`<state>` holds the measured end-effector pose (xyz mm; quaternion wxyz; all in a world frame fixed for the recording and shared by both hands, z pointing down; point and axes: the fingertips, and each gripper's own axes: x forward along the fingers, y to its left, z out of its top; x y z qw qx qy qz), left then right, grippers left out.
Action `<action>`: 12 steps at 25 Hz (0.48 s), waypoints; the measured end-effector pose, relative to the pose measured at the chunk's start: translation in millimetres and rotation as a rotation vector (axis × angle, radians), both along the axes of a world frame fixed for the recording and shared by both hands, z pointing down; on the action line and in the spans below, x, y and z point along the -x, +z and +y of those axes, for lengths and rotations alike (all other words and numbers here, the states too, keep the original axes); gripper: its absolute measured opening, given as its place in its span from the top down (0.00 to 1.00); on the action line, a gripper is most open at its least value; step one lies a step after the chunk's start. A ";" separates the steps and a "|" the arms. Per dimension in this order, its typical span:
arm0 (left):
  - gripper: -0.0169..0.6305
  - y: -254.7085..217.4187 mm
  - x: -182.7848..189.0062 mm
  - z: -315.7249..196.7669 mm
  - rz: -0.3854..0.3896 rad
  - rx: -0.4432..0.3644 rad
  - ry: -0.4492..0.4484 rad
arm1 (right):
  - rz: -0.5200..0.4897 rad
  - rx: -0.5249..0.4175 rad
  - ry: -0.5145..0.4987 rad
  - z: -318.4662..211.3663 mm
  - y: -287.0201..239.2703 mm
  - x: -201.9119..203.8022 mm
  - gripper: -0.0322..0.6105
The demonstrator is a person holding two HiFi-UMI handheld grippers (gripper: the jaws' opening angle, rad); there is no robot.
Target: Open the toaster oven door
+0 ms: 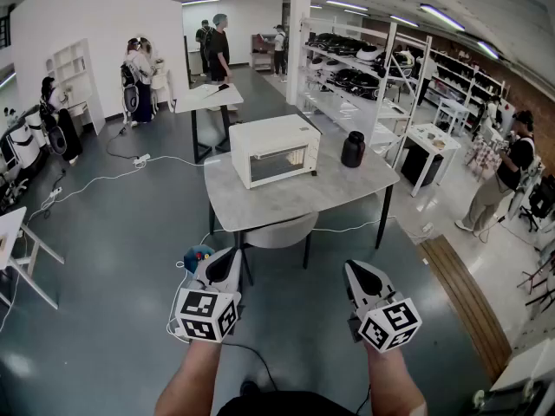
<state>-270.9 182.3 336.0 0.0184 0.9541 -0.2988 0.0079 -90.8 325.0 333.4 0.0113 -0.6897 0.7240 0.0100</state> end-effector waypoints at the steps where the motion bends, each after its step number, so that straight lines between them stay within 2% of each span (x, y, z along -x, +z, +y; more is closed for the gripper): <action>1: 0.96 2.5 2.2 1.1 -0.001 0.004 0.003 | -0.003 0.002 0.001 0.0 2.8 3.0 0.96; 12: 0.96 20.2 38.0 -0.2 -0.019 0.036 0.016 | -0.049 0.035 -0.007 -3.1 24.2 43.3 0.96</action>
